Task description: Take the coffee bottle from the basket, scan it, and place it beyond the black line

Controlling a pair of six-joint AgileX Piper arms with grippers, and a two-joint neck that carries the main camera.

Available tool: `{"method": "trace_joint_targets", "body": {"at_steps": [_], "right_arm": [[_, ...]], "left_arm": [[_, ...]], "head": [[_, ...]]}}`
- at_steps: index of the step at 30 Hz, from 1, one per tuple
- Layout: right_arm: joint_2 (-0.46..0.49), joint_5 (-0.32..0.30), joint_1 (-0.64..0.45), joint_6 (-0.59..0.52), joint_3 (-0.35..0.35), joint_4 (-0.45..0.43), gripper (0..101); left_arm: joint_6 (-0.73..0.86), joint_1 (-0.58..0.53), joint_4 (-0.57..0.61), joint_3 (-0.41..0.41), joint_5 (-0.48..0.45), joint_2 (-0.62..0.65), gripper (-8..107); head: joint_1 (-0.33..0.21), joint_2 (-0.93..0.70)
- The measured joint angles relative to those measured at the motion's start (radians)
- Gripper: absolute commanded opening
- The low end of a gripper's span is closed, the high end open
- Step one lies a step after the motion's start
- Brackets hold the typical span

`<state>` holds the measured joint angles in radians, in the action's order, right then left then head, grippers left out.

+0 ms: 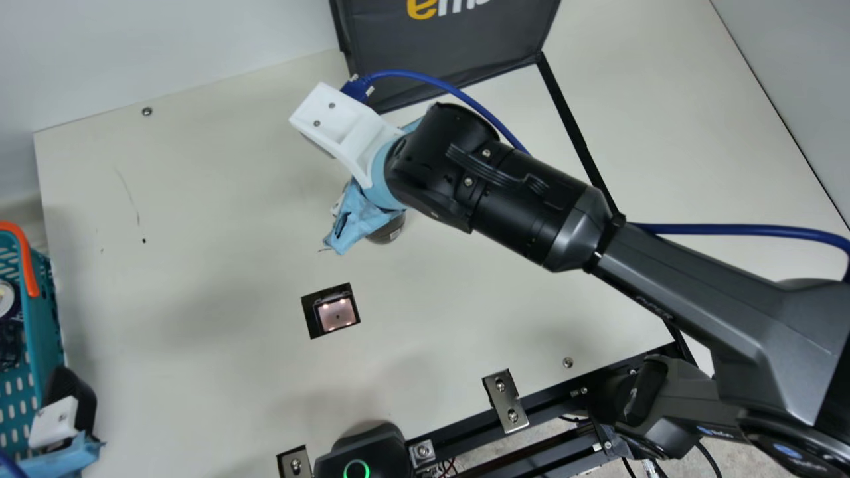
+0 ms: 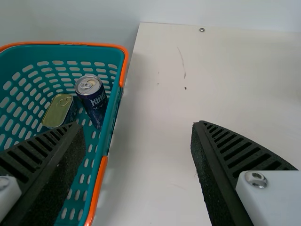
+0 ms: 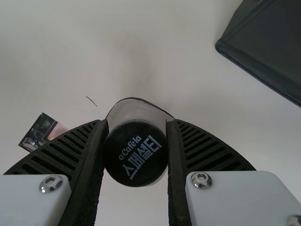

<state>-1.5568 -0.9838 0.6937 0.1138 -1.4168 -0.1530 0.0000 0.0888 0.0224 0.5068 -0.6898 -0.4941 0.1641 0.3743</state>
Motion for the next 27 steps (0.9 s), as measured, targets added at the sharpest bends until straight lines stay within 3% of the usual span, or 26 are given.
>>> {"method": "trace_joint_targets", "body": {"at_steps": [27], "right_arm": [[0.016, -0.023, -0.151, 0.001, -0.027, 0.008, 0]], "left_arm": [[0.0, 0.0, 0.0, 0.0, 0.0, 0.0, 90]], "head": [[0.0, 0.0]]}}
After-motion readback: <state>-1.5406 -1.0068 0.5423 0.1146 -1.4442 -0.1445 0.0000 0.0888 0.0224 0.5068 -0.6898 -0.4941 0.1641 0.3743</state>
